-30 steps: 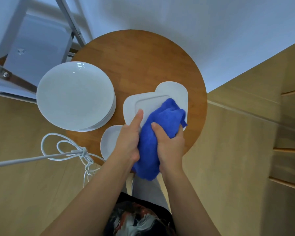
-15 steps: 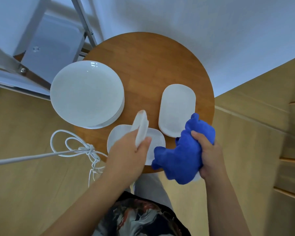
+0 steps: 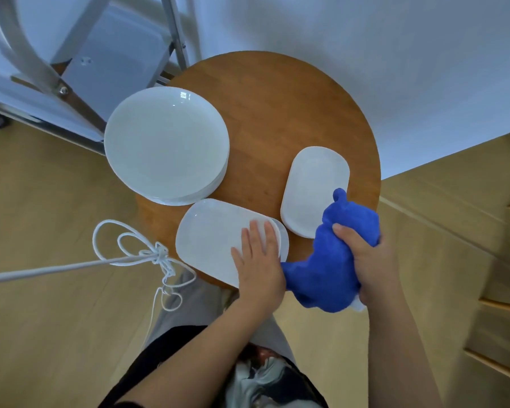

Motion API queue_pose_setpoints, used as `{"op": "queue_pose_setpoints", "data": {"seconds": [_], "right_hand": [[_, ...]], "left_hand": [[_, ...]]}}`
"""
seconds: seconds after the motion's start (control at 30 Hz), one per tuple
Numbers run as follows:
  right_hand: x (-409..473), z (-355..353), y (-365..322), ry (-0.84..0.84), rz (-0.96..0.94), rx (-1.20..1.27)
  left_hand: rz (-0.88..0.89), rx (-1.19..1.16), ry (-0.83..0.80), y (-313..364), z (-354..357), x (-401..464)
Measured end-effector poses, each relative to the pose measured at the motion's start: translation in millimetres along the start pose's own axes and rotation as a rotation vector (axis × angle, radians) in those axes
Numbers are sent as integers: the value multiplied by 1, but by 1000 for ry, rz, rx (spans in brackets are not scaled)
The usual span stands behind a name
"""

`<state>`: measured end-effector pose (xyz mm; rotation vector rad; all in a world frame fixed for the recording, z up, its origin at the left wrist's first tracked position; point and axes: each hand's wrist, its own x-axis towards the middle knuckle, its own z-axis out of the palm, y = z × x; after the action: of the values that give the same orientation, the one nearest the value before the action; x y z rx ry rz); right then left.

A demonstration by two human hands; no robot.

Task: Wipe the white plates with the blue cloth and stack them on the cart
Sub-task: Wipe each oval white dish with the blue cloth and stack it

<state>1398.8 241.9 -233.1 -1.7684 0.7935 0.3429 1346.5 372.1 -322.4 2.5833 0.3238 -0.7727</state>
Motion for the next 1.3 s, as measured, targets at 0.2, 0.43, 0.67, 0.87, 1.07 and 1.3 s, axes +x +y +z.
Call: {"op": "queue_pose_setpoints", "data": {"seconds": [0.2, 0.43, 0.67, 0.87, 1.07, 1.3], "right_hand": [[5, -25, 3, -34, 11, -112], [18, -19, 9, -31, -14, -130], [32, -13, 9, 1, -45, -176], [44, -12, 5, 2, -34, -158], [55, -7, -1, -7, -7, -131], [65, -10, 5, 12, -6, -137]], "left_hand": [[-36, -23, 2, 7, 34, 24], [-70, -17, -46, 8, 49, 40], [-61, -130, 262, 17, 5, 75], [-68, 190, 24, 28, -11, 117], [-69, 106, -26, 29, -13, 128], [-86, -535, 68, 17, -26, 129]]}}
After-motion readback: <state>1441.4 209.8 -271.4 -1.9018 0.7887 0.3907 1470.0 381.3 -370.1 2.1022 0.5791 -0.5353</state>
